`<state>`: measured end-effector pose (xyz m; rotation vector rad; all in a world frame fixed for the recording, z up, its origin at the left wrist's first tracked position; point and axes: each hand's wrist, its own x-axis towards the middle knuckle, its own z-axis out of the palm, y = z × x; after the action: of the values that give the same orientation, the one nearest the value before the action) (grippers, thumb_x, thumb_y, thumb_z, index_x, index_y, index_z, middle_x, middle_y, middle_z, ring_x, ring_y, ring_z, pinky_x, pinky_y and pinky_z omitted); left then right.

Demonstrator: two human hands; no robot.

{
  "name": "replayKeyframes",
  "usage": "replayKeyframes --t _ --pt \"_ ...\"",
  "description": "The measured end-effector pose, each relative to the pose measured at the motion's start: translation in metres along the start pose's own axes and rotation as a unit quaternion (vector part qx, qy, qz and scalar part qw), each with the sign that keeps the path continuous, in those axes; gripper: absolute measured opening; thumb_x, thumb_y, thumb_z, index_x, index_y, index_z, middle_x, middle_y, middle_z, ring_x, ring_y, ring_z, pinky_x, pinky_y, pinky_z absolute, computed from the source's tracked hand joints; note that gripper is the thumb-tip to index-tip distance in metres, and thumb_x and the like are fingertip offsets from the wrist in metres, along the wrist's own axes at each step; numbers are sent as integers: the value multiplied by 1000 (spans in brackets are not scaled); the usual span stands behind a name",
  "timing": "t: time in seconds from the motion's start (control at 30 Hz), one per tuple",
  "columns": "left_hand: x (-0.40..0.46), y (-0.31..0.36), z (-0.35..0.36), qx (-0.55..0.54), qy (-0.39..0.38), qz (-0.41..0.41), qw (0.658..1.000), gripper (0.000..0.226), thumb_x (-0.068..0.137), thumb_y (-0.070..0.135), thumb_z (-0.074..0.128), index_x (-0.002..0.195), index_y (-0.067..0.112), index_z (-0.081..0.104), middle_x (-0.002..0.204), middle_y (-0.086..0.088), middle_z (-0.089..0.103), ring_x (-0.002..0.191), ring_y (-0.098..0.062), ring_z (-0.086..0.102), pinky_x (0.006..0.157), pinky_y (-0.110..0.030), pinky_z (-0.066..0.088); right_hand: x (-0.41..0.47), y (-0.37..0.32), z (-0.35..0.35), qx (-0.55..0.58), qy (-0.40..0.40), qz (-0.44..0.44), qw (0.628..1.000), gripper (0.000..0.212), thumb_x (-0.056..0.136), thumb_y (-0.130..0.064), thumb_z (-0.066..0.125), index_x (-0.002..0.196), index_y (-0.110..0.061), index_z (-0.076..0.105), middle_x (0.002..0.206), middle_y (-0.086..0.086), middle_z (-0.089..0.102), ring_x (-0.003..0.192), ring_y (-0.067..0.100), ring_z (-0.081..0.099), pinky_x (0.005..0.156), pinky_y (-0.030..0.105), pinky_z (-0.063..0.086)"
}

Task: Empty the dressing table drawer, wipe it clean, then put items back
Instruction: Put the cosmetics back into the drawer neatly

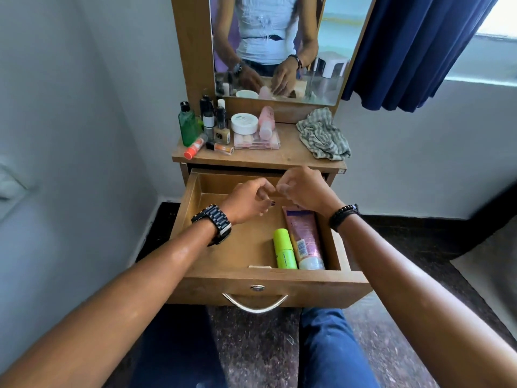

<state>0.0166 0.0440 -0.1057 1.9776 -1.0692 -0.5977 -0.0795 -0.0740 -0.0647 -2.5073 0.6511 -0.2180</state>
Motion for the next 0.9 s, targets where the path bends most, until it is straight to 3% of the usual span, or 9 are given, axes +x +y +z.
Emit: replayKeyframes --t 0.07,0.17,0.3,0.4,0.47,0.57,0.77,0.9 --pt "6 5 -12 17 58 19 998 23 88 12 59 112 12 57 96 -6 64 85 -26 67 76 -41 57 13 -8 -3 22 35 -30 999 15 87 -13 57 86 -7 71 78 -3 59 76 13 53 68 21 37" --pt "19 8 -32 64 168 61 982 22 89 10 57 111 12 57 103 -6 62 89 -20 63 76 -36 56 39 -19 -5 58 86 -39 994 13 87 -13 58 92 -11 69 85 -2 61 80 11 54 55 13 35" --pt "34 7 -49 139 271 100 947 27 88 5 56 115 9 56 116 -7 57 99 -18 58 81 -27 50 71 -28 0 90 148 -32 984 21 88 -14 57 108 -14 63 107 4 63 92 14 57 72 19 38" --pt "42 5 -50 189 267 110 939 33 89 4 54 121 9 53 125 -7 53 108 -19 55 85 -22 44 87 -28 5 66 184 -36 980 34 89 -22 56 123 -17 56 119 11 54 107 23 53 84 22 34" --pt "47 6 -50 211 261 121 934 38 90 4 52 127 10 49 130 -8 51 115 -21 52 91 -26 44 96 -24 9 55 159 -33 985 43 90 -29 58 131 -20 51 125 13 48 114 25 48 92 26 35" --pt "62 6 -51 264 242 120 926 46 92 2 48 136 10 39 132 -10 51 110 -24 57 85 -33 52 106 -16 14 20 126 -29 991 45 89 -36 58 132 -21 51 131 16 48 121 29 46 99 33 36" --pt "97 4 -53 317 209 37 924 57 91 2 43 143 6 19 152 -15 24 98 -28 62 73 -42 56 105 -4 16 49 194 -55 978 29 88 -24 63 114 -13 56 108 14 65 89 20 59 76 24 42" --pt "107 3 -50 349 198 -4 916 46 95 16 42 137 6 27 149 -16 24 81 -27 63 65 -43 56 96 7 8 101 243 -33 964 20 88 -17 63 107 -12 60 92 3 65 73 12 55 65 21 39"
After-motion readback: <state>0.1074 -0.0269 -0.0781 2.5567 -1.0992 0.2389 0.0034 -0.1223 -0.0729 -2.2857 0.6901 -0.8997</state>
